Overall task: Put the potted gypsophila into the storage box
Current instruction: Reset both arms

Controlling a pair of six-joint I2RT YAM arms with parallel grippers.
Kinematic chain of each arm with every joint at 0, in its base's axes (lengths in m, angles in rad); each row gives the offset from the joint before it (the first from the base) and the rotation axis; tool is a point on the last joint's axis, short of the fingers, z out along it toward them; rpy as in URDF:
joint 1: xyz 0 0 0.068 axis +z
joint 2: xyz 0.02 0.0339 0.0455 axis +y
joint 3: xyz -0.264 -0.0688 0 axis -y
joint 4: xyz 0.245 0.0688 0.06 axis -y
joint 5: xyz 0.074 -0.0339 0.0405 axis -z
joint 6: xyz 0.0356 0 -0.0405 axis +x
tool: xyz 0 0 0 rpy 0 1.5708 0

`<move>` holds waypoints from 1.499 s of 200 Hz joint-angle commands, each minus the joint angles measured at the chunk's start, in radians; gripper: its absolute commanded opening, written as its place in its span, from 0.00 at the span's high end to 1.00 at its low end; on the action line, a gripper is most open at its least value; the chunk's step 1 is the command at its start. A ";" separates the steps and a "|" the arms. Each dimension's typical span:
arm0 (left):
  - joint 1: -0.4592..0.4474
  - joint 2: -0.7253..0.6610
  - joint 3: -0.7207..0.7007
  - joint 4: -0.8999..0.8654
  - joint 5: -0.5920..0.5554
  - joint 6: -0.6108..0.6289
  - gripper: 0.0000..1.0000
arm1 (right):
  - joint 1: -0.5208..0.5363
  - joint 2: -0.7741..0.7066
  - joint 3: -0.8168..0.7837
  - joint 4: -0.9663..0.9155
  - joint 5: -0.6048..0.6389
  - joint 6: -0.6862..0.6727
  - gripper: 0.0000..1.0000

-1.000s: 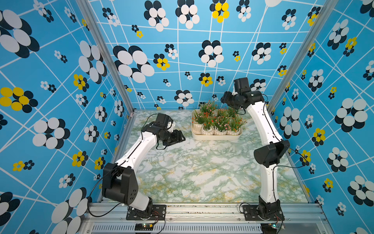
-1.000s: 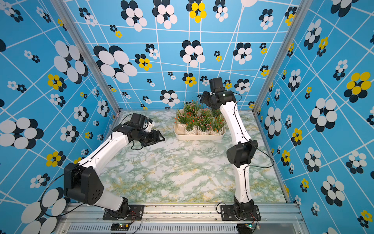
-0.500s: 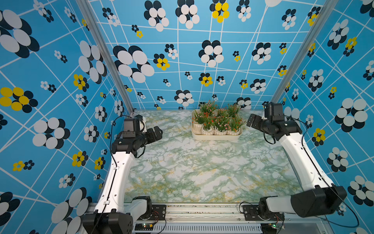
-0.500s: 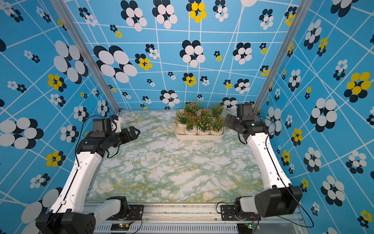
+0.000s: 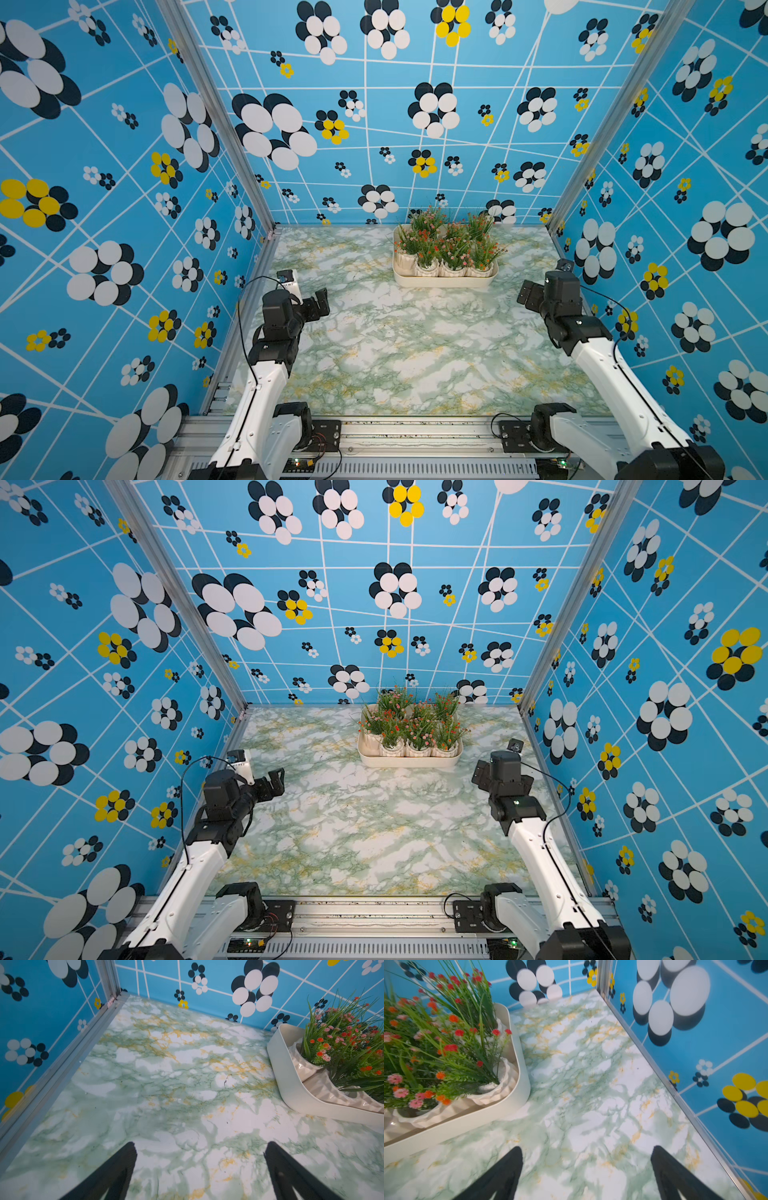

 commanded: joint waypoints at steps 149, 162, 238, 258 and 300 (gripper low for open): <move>0.006 0.499 -0.174 0.862 -0.020 0.115 0.01 | -0.001 0.345 -0.295 0.989 -0.154 -0.238 0.01; 0.003 0.550 -0.177 0.919 0.004 0.115 0.00 | -0.001 0.356 -0.293 0.987 -0.157 -0.239 0.01; -0.022 0.698 -0.139 0.993 0.011 0.147 0.01 | -0.001 0.567 -0.311 1.173 -0.177 -0.246 0.01; -0.031 0.693 -0.103 0.914 0.021 0.161 0.01 | -0.018 0.603 -0.300 1.173 -0.172 -0.221 0.01; -0.055 0.689 -0.076 0.857 -0.015 0.186 0.00 | -0.047 0.606 -0.291 1.164 -0.213 -0.201 0.01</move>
